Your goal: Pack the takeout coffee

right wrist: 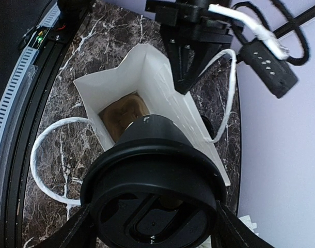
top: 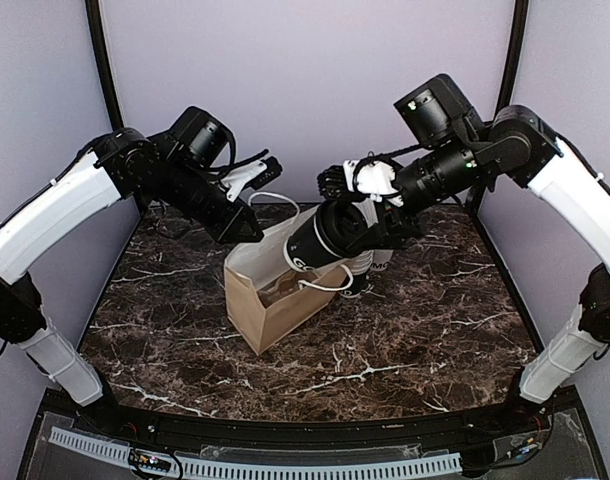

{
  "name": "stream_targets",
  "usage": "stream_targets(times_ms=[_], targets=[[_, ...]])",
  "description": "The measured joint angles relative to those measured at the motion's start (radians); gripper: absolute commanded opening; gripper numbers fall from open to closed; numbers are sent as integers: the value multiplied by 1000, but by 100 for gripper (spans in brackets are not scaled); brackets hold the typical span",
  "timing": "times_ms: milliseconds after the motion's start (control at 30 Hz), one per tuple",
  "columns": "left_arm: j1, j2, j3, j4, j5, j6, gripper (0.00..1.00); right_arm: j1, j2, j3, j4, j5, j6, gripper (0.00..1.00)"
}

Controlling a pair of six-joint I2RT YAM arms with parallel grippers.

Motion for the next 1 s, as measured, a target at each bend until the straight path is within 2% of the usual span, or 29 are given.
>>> stream_targets(times_ms=[67, 267, 333, 367, 400, 433, 533, 767, 1000], targets=[[-31, 14, 22, -11, -15, 12, 0, 29, 1, -40, -6, 34, -10, 0], [-115, 61, 66, -30, -51, 38, 1, 126, 6, -121, -15, 145, -29, 0], [-130, 73, 74, -31, -51, 45, 10, 153, 6, -138, -18, 182, -29, 0], [-138, 79, 77, -30, -51, 47, 20, 166, 8, -145, -20, 201, -29, 0], [-143, 81, 80, -29, -50, 50, 26, 179, 8, -151, -22, 220, -27, 0], [-149, 82, 80, -30, -51, 54, 37, 193, 8, -156, -24, 240, -26, 0], [-162, 82, 80, -29, -45, 55, 58, 237, 7, -176, -29, 283, -22, 0], [-175, 43, 55, 8, 16, 73, 72, 315, -13, -303, -27, 384, -9, 0], [-162, -182, -127, 145, 87, 95, 84, 318, -23, -378, 24, 507, -21, 0]])
